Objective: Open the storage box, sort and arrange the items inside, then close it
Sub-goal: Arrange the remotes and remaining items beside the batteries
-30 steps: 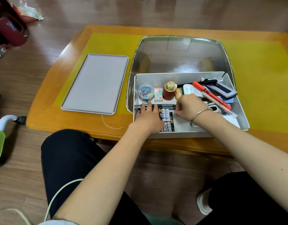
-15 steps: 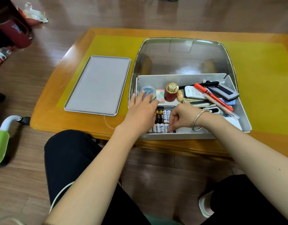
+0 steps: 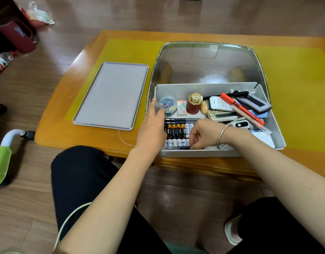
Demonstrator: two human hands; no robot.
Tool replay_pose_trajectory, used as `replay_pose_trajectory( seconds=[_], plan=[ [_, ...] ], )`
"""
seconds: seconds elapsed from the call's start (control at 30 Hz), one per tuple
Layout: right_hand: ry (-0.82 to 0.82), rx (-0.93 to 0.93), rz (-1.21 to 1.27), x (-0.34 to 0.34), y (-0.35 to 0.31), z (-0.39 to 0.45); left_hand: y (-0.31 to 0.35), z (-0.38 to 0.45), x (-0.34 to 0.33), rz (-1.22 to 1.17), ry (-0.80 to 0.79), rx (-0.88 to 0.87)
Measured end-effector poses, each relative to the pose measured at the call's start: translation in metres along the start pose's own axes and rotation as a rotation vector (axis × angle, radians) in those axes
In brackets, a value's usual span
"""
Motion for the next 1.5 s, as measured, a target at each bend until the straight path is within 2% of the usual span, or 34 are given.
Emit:
replay_pose_trajectory(
  seconds=[0.23, 0.4, 0.5, 0.63, 0.87, 1.07, 1.27, 1.5],
  plan=[
    [0.273, -0.105, 0.168, 0.035, 0.027, -0.024, 0.0, -0.002, -0.001, -0.048, 0.001, -0.001],
    [0.377, -0.107, 0.173, 0.042, 0.029, -0.029, 0.002, -0.003, 0.004, 0.037, 0.071, -0.006],
    [0.393, -0.073, 0.147, 0.044, 0.023, -0.032, 0.011, -0.004, 0.01, 0.148, 0.152, -0.151],
    [0.382, -0.02, 0.092, 0.048, 0.017, -0.034, 0.019, -0.007, 0.015, 0.114, 0.167, -0.331],
    [0.386, -0.035, 0.12, 0.046, 0.02, -0.033, 0.017, -0.001, 0.008, 0.178, 0.0, -0.385],
    [0.451, -0.063, -0.116, 0.047, 0.021, -0.017, 0.02, 0.001, 0.002, 0.255, -0.075, -0.308],
    [0.44, -0.176, -0.331, 0.046, 0.014, 0.013, 0.034, -0.01, -0.012, 0.302, -0.33, -0.292],
    [0.381, -0.261, -0.418, 0.039, 0.005, 0.034, 0.038, 0.0, -0.024, 0.337, -0.588, -0.117]
  ],
)
Point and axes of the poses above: each hand's wrist, its own z-axis towards the middle knuckle, its own x-axis out of the back of the hand, y = z × x, the point moved 5 cm from there along z, towards the middle knuckle, and after that the axes turned 4 degrees about z, right-handed, at the moved point
